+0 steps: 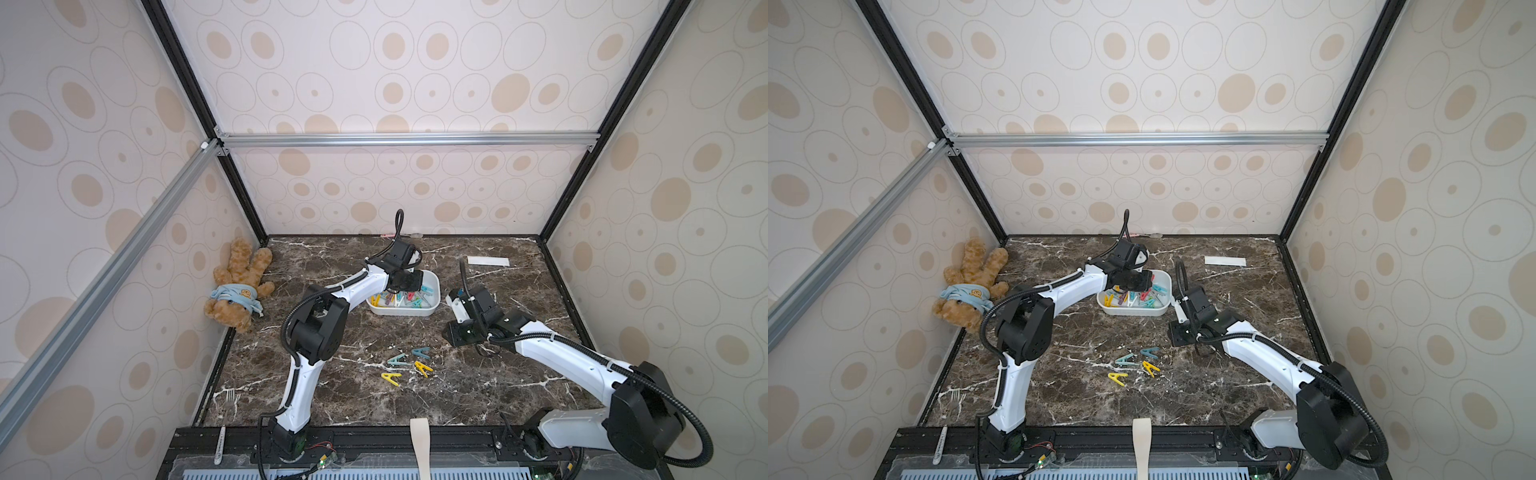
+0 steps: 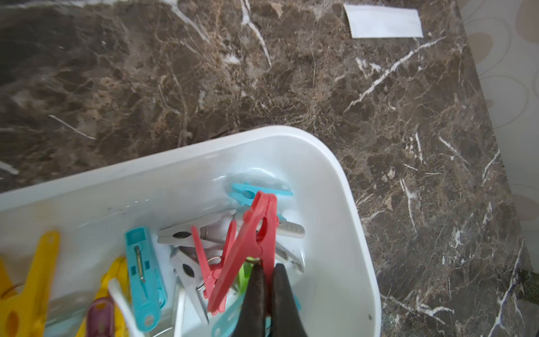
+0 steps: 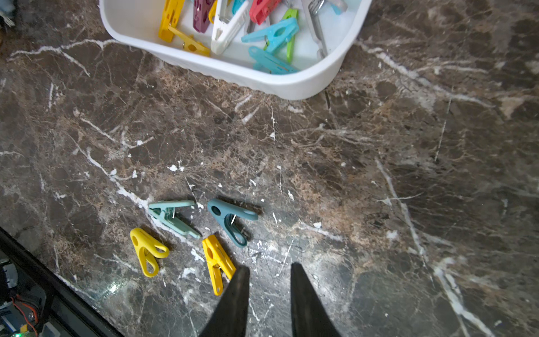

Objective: Put the clothespins into the storage box
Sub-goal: Place the clothespin in the storage box, then pick up the clothespin from the center of the board.

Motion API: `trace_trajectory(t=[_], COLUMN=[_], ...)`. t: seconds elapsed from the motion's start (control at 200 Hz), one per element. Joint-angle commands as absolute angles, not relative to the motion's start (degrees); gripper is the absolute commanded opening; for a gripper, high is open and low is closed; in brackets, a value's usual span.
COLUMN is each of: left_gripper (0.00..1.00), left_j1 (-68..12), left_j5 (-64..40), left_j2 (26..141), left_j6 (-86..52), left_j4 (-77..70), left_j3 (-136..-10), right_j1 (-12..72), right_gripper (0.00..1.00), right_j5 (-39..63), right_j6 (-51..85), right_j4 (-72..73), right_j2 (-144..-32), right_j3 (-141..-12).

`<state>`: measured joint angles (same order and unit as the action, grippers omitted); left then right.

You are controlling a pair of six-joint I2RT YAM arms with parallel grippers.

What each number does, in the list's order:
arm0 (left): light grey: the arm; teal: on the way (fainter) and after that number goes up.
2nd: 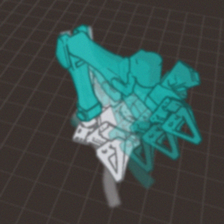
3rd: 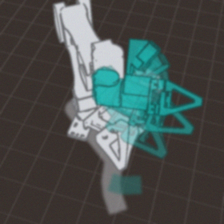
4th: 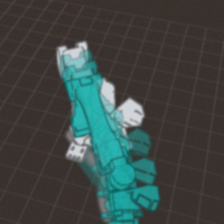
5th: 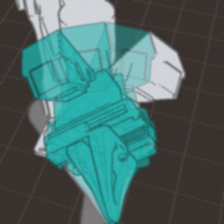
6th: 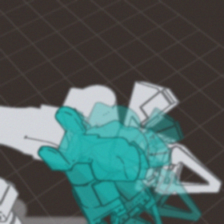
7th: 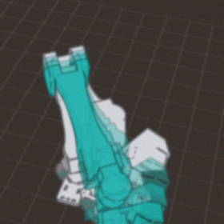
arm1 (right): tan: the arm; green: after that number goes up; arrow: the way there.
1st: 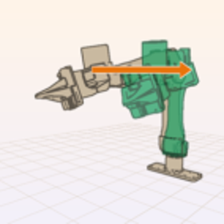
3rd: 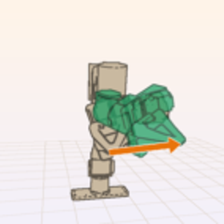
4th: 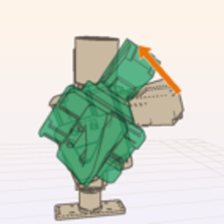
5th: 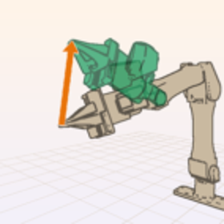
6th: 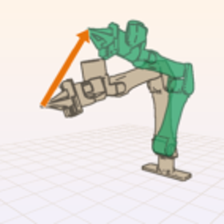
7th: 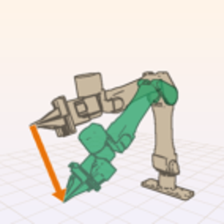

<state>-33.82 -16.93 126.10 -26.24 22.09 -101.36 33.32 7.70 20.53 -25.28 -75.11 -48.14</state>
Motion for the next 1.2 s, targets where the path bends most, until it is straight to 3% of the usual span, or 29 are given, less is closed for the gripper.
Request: trace_trajectory(t=[0.0,0.185,0.395,0.78,1.025,1.196], left_gripper=[0.0,0.03,0.24,0.27,0.31,0.33], left_j1=[-34.9,-35.2,-35.2,-35.4,-35.6,-35.6], left_j5=[-19.0,-18.5,-18.2,-17.7,-13.7,-11.0], left_j2=[128.9,131.5,131.5,125.4,111.2,98.2], left_j6=[-25.5,-26.5,-27.2,-26.2,-25.0,-26.3], left_j4=[26.1,26.2,25.5,23.1,19.5,15.7], left_j3=[-107.9,-110.8,-111.0,-106.2,-91.0,-75.4], right_j1=[33.5,33.5,33.5,33.6,35.4,41.4], right_gripper=[0.28,0.29,0.3,0.3,0.3,0.31], right_j5=[7.3,7.8,7.8,9.5,9.9,7.7], right_j6=[20.6,19.8,19.3,19.4,18.7,20.8], right_j4=[-24.6,-24.3,-24.4,-24.3,-27.4,-30.7], right_j2=[-75.3,-75.5,-74.8,-75.3,-73.8,-72.1], right_j3=[-47.5,-47.7,-47.9,-48.3,-49.2,-47.5])
